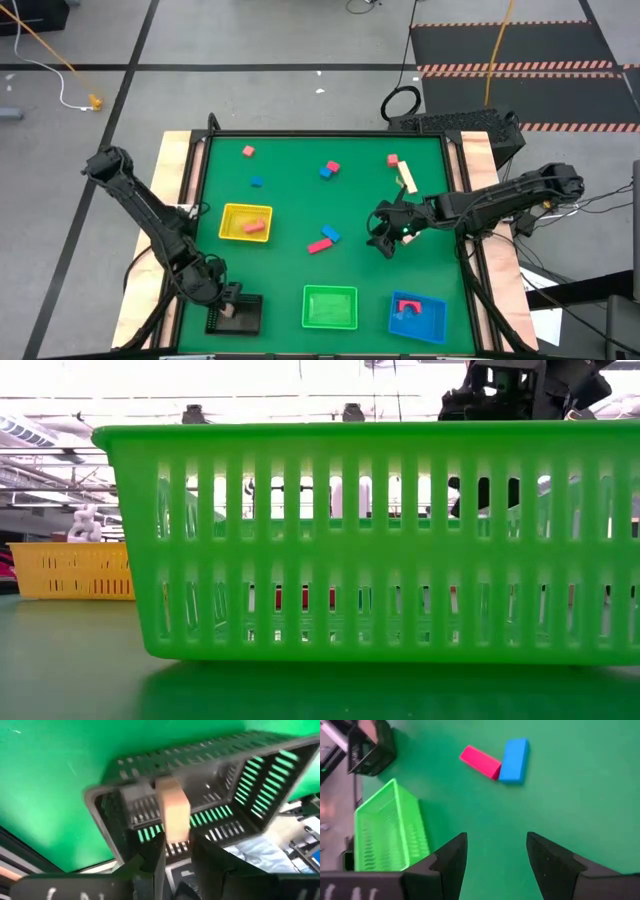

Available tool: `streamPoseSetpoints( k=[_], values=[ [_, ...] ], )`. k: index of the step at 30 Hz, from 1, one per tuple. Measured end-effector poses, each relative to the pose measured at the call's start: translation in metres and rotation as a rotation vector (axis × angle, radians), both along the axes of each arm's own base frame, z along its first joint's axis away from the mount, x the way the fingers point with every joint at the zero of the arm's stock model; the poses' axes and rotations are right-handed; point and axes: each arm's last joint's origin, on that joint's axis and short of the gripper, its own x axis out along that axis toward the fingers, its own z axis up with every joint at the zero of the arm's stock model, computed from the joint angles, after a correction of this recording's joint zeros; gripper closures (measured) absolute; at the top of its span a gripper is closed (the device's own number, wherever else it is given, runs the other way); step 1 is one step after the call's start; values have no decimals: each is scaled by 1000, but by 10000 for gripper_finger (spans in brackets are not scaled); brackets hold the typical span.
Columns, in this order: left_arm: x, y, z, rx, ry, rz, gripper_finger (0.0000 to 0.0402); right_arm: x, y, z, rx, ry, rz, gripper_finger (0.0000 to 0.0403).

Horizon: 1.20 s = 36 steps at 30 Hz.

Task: Sort & place blocks by color
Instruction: Put the small white rectangular block into the black bin, then put the blue rectangular block into the green bin

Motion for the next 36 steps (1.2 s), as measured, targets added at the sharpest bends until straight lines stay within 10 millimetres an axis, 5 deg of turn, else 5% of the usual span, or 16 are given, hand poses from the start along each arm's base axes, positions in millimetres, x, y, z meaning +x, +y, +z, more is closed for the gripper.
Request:
streamPoseSetpoints(
  k=[18,26,36],
  values=[
    [12,-10,13,-132,-188,-25,309,4,-2,5,-52,-71,-19,206],
    [38,-3,30,-121,-506,113,309,17,-8,5,-139,-162,-28,206],
    [76,32,53,192,-983,255,309,38,-10,-30,-139,-73,-14,154]
  ],
)
